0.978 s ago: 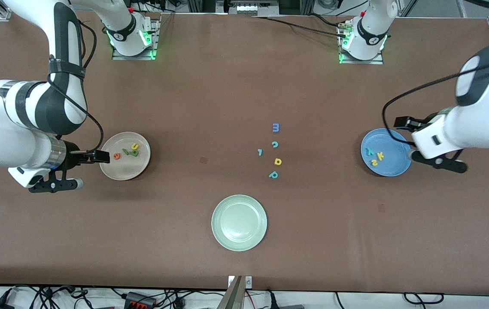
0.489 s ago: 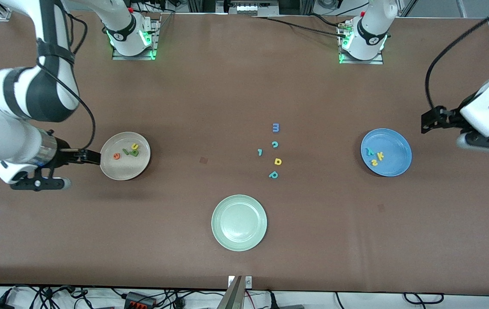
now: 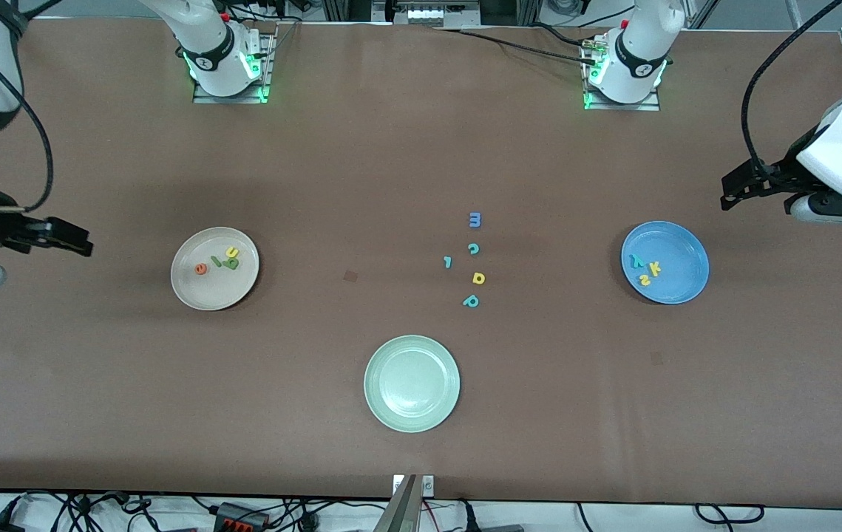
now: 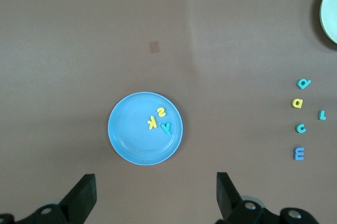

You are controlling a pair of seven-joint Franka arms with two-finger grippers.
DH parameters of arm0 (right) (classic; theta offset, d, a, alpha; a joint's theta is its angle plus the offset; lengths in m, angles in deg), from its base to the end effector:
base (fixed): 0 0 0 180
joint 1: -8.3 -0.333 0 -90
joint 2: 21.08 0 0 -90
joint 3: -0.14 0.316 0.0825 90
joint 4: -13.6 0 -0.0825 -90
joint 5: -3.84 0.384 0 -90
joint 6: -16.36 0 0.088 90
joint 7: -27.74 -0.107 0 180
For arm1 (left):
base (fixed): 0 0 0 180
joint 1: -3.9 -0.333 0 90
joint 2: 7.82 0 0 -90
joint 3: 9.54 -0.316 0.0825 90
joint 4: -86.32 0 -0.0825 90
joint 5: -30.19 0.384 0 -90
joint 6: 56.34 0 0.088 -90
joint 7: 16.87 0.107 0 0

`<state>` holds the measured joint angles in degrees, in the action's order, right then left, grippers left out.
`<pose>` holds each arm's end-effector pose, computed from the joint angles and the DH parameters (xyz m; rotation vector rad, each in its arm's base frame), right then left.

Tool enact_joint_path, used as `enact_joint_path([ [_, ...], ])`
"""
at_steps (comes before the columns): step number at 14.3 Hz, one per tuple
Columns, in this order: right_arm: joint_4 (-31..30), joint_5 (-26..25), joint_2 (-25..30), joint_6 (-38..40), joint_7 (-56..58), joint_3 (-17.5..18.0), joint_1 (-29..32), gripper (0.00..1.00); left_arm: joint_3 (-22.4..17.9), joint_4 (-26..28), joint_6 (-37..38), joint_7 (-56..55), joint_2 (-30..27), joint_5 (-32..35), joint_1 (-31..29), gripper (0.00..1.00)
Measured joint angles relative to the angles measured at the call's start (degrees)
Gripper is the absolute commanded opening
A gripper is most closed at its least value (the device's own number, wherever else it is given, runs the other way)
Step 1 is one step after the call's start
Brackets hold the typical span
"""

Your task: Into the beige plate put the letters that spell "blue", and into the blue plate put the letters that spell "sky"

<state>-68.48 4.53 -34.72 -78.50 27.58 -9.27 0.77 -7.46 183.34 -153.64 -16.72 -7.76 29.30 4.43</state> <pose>0.6307 -0.0080 0.5579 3.1147 -0.0504 -0.0191 0.5618 -0.0271 0.5768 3.1252 -0.0722 0.0055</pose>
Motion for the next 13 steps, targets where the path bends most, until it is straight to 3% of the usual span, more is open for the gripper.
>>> enact_joint_path([
  [4, 0.0, -1.2, 2.4, 0.7, 0.0, 4.7, 4.8, 1.0, 0.0, -0.4, 1.5, -0.4, -0.3, 0.0, 0.2, 1.0],
  [9, -0.7, -1.2, 3.2, 4.6, 0.0, 5.0, 5.8, 1.0, -0.1, -1.4, 1.5, -1.0, -0.3, 0.0, 0.2, 1.0],
  [13, -7.0, -1.2, 7.7, 3.5, 0.0, 5.1, 5.9, 1.0, -0.4, -1.8, 1.5, -1.0, -0.3, 0.0, 0.2, 1.0],
])
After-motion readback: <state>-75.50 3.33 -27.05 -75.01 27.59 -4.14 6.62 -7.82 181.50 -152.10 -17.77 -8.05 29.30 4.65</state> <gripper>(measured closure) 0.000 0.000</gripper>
